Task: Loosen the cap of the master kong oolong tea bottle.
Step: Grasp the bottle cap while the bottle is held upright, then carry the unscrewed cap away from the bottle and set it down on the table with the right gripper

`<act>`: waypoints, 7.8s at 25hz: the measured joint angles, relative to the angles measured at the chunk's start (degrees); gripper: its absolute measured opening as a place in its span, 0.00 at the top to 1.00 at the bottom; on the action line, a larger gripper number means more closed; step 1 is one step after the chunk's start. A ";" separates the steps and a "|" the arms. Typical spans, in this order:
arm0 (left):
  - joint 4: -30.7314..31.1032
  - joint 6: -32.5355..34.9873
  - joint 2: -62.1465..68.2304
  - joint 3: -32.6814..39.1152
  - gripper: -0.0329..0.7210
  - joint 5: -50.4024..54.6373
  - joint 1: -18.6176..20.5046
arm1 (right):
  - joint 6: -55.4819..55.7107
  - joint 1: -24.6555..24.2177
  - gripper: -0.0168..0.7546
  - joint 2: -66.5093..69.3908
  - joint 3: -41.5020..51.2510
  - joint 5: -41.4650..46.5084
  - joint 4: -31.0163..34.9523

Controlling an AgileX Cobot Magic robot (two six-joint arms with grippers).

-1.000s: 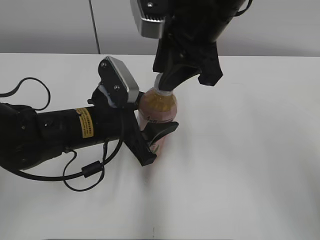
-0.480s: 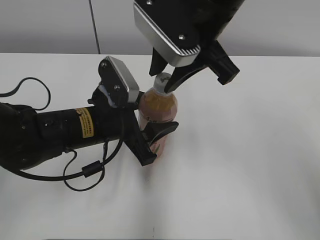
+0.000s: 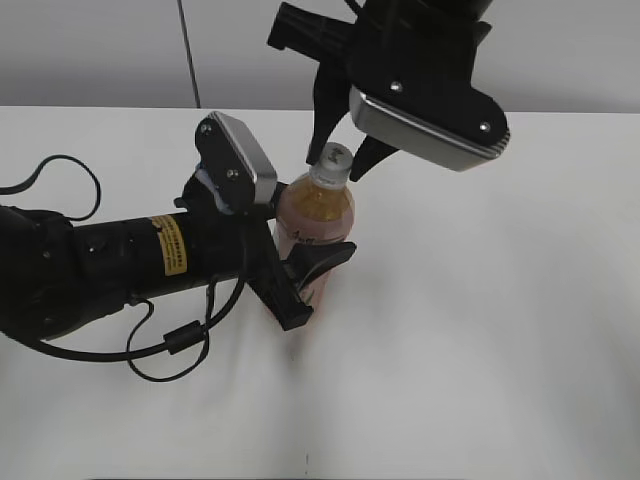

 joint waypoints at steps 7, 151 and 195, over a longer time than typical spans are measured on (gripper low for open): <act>-0.20 -0.28 0.00 0.00 0.38 -1.16 0.24 | -5.14 0.00 0.63 -0.19 -0.93 -0.11 -0.22; -1.39 -0.26 0.00 -0.05 0.38 -3.09 0.47 | 31.56 0.00 0.62 0.13 -2.36 -2.57 -8.68; -2.34 -1.89 1.85 -0.05 0.38 -15.96 -0.09 | 113.13 -17.93 0.62 5.31 2.72 3.65 -12.10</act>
